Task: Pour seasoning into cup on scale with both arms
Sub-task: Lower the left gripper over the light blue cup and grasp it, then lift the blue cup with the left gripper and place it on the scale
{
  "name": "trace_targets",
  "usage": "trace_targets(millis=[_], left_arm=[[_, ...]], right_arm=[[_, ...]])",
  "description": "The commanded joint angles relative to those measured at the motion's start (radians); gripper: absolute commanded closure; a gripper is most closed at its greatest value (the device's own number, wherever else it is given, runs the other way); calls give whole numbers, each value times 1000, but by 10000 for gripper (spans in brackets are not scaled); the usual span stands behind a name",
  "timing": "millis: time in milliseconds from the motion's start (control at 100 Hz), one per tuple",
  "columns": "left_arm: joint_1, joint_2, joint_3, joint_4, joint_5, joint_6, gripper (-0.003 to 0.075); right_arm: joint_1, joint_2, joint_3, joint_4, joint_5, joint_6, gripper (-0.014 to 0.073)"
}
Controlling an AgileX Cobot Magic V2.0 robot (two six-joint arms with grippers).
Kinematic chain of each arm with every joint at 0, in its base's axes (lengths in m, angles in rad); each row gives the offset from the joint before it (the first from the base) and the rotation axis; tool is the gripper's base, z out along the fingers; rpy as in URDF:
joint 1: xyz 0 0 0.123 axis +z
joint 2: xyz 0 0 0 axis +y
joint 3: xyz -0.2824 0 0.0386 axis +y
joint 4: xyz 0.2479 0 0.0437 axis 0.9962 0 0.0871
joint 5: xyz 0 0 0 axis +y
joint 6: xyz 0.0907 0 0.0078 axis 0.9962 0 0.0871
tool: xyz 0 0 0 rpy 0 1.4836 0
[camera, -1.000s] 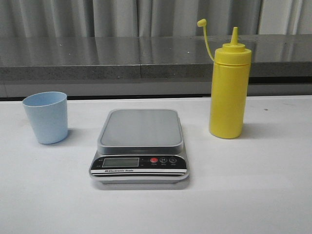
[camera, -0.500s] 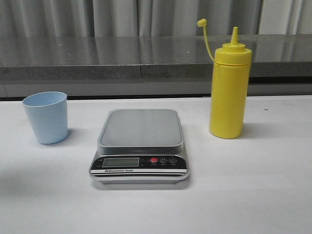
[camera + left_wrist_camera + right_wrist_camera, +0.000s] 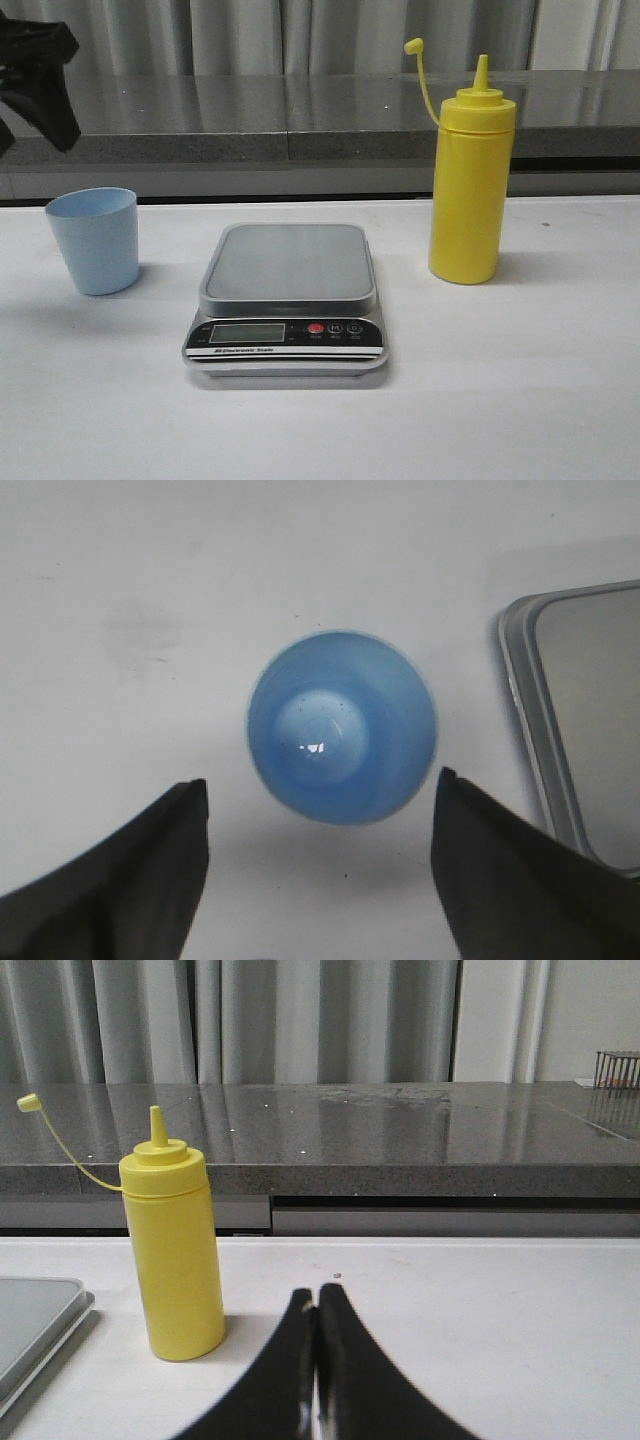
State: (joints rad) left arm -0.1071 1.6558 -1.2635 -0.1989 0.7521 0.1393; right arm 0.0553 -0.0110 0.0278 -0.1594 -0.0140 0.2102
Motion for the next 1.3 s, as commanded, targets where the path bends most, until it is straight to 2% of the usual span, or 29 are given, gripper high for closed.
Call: trace_targets(millis=[0, 300, 490, 540, 610, 800, 890, 1110, 1290], left_arm=[[-7, 9, -45, -11, -38, 2, 260], [-6, 142, -81, 14, -43, 2, 260], [-6, 164, -83, 14, -101, 2, 267], [-6, 164, -83, 14, -112, 2, 291], [-6, 164, -83, 14, -117, 2, 365], [-6, 164, -83, 14, -116, 2, 647], [-6, 164, -83, 14, -116, 2, 743], [-6, 164, -86, 14, -116, 2, 741], [-17, 132, -154, 10, -104, 2, 741]], right_arm=[[-8, -21, -18, -8, -72, 1, 662], [-8, -21, -18, -8, -72, 1, 662], [-8, -21, -18, -8, -72, 1, 662], [-8, -21, -18, -8, -72, 1, 662], [-8, -21, -18, -8, -72, 1, 662], [-8, -21, -18, -8, -72, 1, 662], [-8, -21, -18, -8, -72, 1, 662], [-8, -21, -18, -8, -72, 1, 662], [-8, -21, -18, -8, -72, 1, 662]])
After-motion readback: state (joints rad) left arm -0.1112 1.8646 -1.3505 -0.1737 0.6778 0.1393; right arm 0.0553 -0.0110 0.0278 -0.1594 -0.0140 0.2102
